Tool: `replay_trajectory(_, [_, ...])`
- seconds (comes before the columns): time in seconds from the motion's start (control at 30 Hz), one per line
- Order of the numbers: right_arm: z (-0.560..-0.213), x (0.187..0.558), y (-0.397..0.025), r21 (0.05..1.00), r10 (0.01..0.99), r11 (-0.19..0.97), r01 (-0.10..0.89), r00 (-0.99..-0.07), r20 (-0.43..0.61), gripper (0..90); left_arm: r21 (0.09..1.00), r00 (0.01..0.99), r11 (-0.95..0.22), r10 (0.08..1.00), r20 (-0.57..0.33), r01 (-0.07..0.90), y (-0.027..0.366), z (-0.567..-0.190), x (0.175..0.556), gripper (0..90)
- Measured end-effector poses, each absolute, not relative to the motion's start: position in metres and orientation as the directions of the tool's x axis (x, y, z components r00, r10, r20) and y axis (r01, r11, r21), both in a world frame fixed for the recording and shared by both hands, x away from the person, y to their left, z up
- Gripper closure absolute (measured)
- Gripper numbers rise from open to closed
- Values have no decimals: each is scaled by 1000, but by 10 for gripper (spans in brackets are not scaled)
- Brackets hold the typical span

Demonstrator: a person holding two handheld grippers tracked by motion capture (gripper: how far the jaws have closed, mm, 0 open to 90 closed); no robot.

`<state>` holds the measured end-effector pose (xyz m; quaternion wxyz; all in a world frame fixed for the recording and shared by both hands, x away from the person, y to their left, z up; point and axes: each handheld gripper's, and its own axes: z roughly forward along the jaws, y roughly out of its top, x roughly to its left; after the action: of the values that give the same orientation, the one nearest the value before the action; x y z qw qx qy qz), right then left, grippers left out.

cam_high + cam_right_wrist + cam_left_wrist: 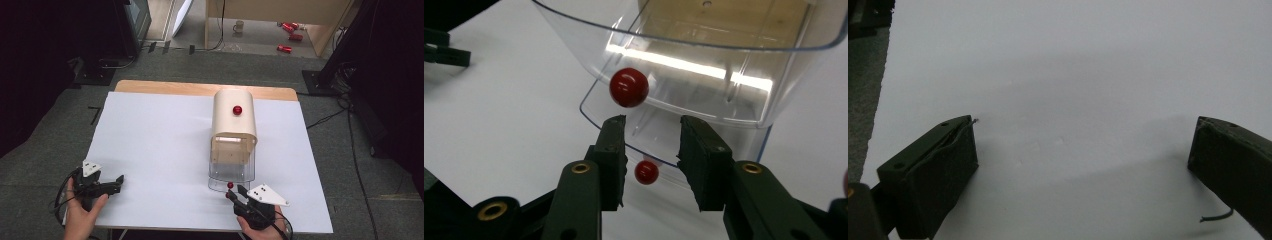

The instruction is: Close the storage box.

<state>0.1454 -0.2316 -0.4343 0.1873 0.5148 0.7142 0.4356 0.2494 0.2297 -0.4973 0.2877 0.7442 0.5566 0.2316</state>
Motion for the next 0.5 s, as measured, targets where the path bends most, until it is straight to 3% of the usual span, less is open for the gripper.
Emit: replay_trajectory(0.5, [-429, 148, -225, 823, 883, 76, 563, -421, 207, 728, 685, 273, -216, 962, 25, 696, 230, -497, 249, 0])
